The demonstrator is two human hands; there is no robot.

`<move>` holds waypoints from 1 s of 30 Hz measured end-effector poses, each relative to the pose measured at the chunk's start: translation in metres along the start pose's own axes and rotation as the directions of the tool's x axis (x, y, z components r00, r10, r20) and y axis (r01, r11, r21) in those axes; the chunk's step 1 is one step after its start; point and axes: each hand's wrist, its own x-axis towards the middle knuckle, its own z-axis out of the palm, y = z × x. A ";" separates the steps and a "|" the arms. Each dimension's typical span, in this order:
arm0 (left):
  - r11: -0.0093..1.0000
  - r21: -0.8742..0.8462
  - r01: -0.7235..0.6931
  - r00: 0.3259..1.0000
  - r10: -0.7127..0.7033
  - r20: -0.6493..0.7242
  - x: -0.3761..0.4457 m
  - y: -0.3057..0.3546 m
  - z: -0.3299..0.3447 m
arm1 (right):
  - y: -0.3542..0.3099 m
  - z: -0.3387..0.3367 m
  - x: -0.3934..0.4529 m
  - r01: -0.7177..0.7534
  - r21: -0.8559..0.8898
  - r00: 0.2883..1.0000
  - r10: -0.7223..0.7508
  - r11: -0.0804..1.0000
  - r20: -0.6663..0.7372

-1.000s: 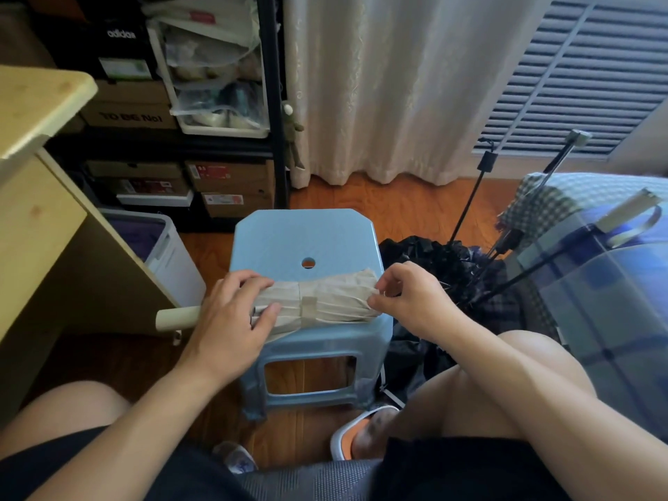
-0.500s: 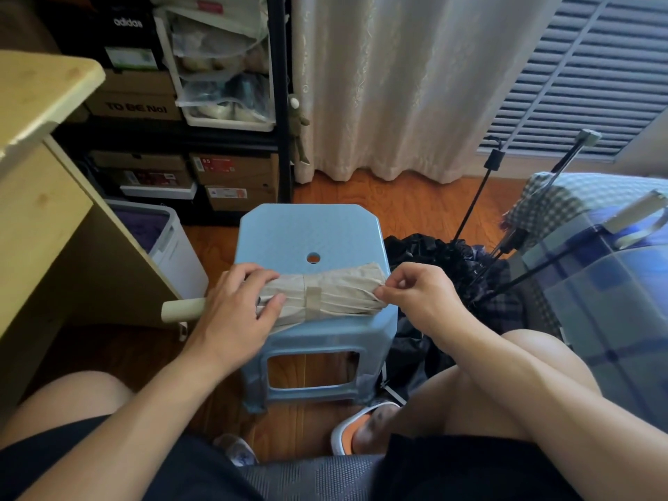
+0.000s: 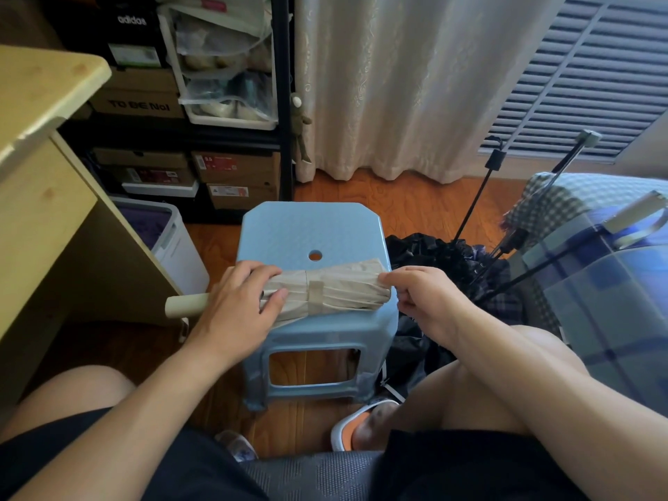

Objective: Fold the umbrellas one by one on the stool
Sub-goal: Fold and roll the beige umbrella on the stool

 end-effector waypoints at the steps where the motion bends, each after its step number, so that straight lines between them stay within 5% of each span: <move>1: 1.000 0.003 0.000 1.000 0.000 0.004 0.001 0.000 0.000 | -0.002 0.002 0.003 0.001 -0.010 1.000 -0.002 1.000 -0.026; 5: 1.000 -0.004 0.028 0.999 -0.028 0.037 0.015 -0.005 -0.002 | -0.014 -0.002 0.010 0.141 -0.184 0.935 -0.192 0.973 -0.297; 8: 0.997 -0.043 0.068 0.996 -0.065 0.064 0.028 -0.012 -0.004 | -0.010 -0.011 0.004 0.229 -0.146 0.953 -0.252 0.963 -0.167; 11: 0.994 -0.049 0.095 0.991 -0.090 0.094 0.040 -0.015 -0.005 | 0.002 -0.009 0.001 0.298 -0.361 0.950 -0.311 0.884 0.022; 20: 0.991 -0.069 0.119 0.985 -0.108 0.136 0.051 -0.017 -0.008 | -0.010 0.007 0.022 0.395 -0.295 0.906 -0.422 0.870 -0.032; 30: 0.995 -0.029 0.094 0.994 -0.092 0.065 0.041 -0.015 -0.002 | 0.000 0.013 0.016 0.284 -0.403 0.916 -0.370 0.870 -0.154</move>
